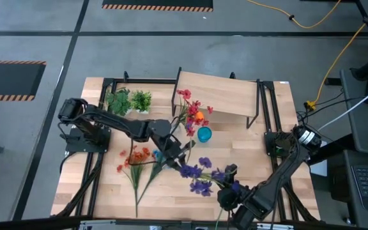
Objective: Pick and place flowers into a vace then onto a shelf
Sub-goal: Put the purple flowers into the transparent vase
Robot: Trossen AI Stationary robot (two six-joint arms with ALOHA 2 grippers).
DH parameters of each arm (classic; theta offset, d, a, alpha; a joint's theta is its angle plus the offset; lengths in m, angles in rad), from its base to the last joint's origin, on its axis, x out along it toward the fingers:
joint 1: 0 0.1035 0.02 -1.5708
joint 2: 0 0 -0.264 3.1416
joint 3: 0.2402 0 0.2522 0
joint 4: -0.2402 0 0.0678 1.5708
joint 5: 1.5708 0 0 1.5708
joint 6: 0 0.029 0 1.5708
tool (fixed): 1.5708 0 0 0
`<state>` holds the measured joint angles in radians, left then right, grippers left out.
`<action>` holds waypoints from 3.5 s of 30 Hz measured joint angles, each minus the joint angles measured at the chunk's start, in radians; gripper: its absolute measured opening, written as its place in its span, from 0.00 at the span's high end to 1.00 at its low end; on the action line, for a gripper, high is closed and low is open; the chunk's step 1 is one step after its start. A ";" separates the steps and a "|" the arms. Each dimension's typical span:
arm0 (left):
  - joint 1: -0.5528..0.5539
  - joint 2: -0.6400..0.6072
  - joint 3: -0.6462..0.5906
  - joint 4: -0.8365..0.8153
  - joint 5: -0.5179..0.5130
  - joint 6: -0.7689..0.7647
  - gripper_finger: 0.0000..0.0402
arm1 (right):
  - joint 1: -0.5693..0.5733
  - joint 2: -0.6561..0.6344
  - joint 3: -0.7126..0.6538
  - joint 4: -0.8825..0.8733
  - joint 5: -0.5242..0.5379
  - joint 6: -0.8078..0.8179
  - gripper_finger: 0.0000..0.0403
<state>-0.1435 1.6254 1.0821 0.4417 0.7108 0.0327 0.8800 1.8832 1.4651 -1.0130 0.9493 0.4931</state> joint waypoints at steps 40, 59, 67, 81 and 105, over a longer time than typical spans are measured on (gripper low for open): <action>-0.020 -0.303 0.001 -0.334 -0.507 0.198 0.99 | -0.008 -0.001 -0.115 0.080 0.014 0.087 1.00; 0.122 -0.432 -0.331 0.092 -0.508 0.113 0.99 | 0.006 0.000 -0.302 0.292 0.047 0.216 1.00; 0.133 -0.526 -0.481 0.215 -0.562 0.083 0.99 | 0.036 0.000 -0.409 0.497 0.104 0.255 1.00; 0.168 -0.530 -0.638 0.427 -0.661 0.083 0.99 | 0.128 0.000 -0.415 0.566 0.280 0.602 1.00; 0.292 -0.125 -0.717 1.057 -0.732 0.044 0.99 | 0.043 0.001 -0.524 0.676 0.269 0.548 1.00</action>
<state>0.1489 1.5000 0.3653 1.4991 -0.0214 0.0765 0.9233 1.8839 0.9409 -0.3375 1.2182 1.0412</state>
